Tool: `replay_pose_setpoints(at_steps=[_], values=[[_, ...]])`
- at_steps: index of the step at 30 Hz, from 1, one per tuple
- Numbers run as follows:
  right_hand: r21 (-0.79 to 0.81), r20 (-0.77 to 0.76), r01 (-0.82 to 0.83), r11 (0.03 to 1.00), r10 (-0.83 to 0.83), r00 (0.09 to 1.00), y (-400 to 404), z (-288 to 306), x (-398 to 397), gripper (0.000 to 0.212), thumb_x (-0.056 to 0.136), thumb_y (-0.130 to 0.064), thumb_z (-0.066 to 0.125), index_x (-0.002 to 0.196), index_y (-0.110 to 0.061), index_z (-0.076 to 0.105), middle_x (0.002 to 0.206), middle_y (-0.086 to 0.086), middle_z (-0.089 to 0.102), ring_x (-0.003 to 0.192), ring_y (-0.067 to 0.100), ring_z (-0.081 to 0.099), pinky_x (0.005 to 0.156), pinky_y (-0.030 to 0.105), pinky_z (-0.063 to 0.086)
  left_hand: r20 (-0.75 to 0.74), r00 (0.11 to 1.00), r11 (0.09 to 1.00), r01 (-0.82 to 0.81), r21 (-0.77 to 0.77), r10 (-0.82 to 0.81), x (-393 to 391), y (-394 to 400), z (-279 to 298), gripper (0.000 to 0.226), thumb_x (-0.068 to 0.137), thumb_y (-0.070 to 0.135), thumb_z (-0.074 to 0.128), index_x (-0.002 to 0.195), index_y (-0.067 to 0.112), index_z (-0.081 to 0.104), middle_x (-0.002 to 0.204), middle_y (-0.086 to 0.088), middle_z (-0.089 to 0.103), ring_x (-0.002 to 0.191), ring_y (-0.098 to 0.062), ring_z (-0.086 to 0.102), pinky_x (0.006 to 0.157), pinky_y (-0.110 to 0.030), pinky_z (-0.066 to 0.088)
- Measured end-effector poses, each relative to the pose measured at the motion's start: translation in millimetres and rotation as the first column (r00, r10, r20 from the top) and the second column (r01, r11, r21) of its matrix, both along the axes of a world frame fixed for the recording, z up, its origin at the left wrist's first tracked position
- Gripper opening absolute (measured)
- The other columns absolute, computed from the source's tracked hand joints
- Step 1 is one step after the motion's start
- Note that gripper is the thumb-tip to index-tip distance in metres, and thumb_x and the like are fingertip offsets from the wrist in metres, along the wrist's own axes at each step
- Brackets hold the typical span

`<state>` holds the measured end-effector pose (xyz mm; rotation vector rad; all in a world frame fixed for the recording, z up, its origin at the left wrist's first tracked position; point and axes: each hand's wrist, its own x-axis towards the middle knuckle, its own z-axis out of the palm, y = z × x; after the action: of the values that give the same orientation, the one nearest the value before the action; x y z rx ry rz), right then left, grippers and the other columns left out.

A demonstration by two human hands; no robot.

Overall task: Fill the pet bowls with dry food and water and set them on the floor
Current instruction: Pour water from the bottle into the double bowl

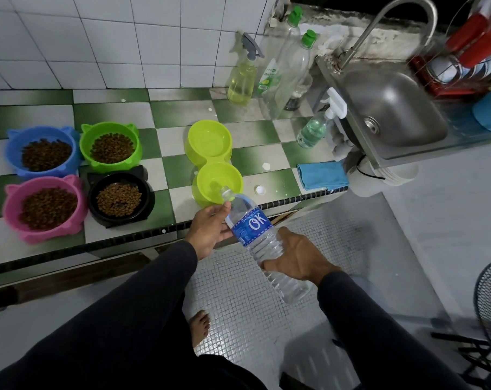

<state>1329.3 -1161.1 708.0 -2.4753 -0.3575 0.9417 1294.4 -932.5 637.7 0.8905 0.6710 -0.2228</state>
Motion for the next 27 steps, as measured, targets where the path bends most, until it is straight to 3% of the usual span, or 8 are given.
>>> replay_pose_setpoints(at_steps=[8,16,27], values=[[-0.007,0.004,0.006,1.0,-0.006,1.0,3.0,3.8,-2.5,0.05,0.064,-0.067,0.078,0.098,-0.039,0.057,0.09,-0.01,0.072,0.079,0.006,0.071,0.079,0.039,0.062,-0.015,1.0,1.0,0.002,0.006,-0.002,-0.3,0.1,-1.2,0.035,0.1,0.038,0.063,0.125,0.014,0.064,0.126,-0.007,0.072,0.112,-0.028,0.071,0.089,-0.042,0.061],[0.011,0.0,0.002,1.0,-0.002,1.0,5.0,5.0,-3.8,0.044,0.066,-0.067,0.074,0.095,-0.039,0.057,0.09,-0.008,0.073,0.08,0.009,0.072,0.08,0.042,0.062,-0.01,1.0,1.0,-0.002,-0.003,0.002,-0.1,-0.3,-0.9,0.032,0.101,0.036,0.062,0.122,0.013,0.064,0.122,-0.008,0.074,0.106,-0.026,0.074,0.085,-0.04,0.061],[0.002,-0.018,0.008,1.0,-0.008,1.0,2.2,-0.4,-0.6,0.055,0.062,-0.073,0.075,0.1,-0.037,0.056,0.094,-0.006,0.073,0.083,0.01,0.072,0.083,0.043,0.061,-0.027,1.0,1.0,0.0,-0.006,0.0,0.8,0.4,-0.8,0.032,0.1,0.037,0.063,0.122,0.015,0.063,0.123,-0.007,0.073,0.109,-0.027,0.072,0.082,-0.039,0.062]])
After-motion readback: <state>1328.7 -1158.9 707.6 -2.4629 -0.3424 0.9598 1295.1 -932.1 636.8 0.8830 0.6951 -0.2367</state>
